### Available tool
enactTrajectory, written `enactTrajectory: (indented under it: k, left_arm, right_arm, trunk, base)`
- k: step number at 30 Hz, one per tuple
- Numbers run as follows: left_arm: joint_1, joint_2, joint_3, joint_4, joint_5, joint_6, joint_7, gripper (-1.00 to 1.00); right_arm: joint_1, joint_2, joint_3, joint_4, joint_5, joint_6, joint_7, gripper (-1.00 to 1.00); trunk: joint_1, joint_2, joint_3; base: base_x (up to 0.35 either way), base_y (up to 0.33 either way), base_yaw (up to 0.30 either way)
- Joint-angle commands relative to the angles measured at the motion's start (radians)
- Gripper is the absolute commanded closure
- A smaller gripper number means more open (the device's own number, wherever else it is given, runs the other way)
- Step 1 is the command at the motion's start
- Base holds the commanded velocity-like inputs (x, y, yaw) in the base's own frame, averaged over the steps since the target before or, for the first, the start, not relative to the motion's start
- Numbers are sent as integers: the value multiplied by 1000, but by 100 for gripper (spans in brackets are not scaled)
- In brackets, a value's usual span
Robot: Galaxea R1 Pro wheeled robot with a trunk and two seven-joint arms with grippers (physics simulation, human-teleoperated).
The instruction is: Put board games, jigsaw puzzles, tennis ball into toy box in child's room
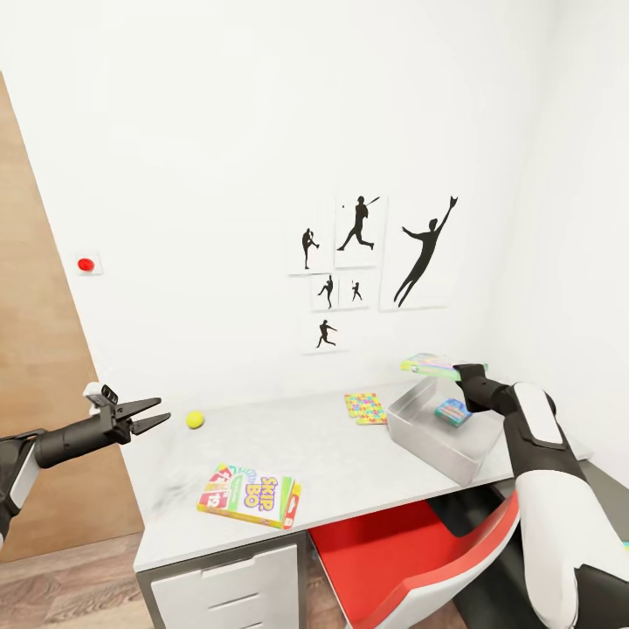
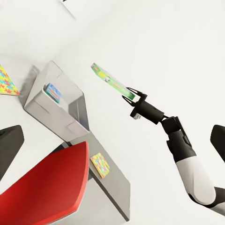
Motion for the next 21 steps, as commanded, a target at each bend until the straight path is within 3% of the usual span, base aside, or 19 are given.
enactTrajectory:
  k: [1, 9, 17, 21]
  left_arm:
    - [0, 0, 0, 0, 0, 11, -4, -100]
    - [0, 0, 0, 0, 0, 11, -4, -100]
    - [-1, 1, 0, 0, -1, 11, -4, -100]
    - [0, 1, 0, 0, 0, 11, -4, -100]
  right_arm:
    - [0, 0, -1, -1, -6, 1, -7, 100]
    - [0, -2, 3, 12, -5, -19, -7, 100]
    - [-2, -3, 62, 63, -4, -42, -11, 100]
    - [-10, -7, 68, 109, -3, -52, -11, 100]
  trunk:
    - [0, -1, -1]
    - [0, -1, -1]
    - [0, -1, -1]
    - [0, -1, -1]
  base:
    - [0, 0, 0]
    - [0, 0, 0]
    - [0, 0, 0]
    - [0, 0, 0]
